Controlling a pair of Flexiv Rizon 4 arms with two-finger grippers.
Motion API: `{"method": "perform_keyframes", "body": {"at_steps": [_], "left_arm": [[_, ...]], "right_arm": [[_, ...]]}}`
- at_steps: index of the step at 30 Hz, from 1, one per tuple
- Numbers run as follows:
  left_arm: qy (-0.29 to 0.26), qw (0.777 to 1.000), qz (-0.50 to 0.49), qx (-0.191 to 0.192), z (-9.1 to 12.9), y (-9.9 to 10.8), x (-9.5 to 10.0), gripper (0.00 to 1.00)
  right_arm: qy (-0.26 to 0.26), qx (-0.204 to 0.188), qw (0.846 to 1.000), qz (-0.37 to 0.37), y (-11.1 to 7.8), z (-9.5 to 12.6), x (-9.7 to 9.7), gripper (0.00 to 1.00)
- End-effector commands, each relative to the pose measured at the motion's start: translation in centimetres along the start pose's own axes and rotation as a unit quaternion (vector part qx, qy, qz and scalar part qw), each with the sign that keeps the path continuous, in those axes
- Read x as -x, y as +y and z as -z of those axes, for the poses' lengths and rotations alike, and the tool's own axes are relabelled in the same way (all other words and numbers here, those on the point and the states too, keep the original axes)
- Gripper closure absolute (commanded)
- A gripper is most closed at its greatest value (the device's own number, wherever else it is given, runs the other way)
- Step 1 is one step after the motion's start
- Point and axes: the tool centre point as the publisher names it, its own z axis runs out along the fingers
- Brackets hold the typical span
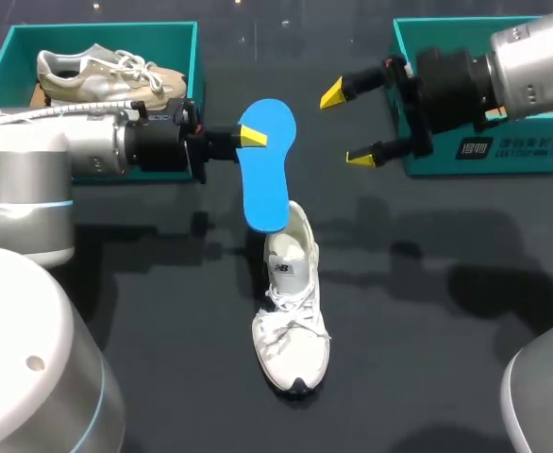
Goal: Take the shoe out of the shoebox, open the shoe tongue, remove and reinsert the insole, then place the shoe into the shoebox
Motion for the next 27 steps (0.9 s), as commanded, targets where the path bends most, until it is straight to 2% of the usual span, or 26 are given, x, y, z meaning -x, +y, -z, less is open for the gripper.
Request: {"method": "perform_keyframes", "body": {"at_steps": [1, 9, 18, 27], "left_arm": [[-0.001, 0.999, -0.037, -0.009, 0.1, 0.0, -0.5, 1.0], [0.005, 0.985, -0.17, -0.021, 1.0, -0.3, -2.3, 1.0], [0.035, 0.947, -0.32, -0.019, 1.7, -0.6, -4.6, 1.0], [0.042, 0.865, -0.499, -0.034, 1.9, -0.3, -6.6, 1.0]], "right_arm": [[0.068, -0.001, 0.998, -0.001, 0.1, -0.4, 0.5, 0.0], [0.075, -0.005, 0.997, -0.006, 0.1, -0.6, 0.6, 0.0], [0.089, -0.01, 0.996, -0.011, 0.3, -0.9, 0.7, 0.0], [0.105, -0.012, 0.994, -0.01, 0.5, -1.2, 0.8, 0.0]]}}
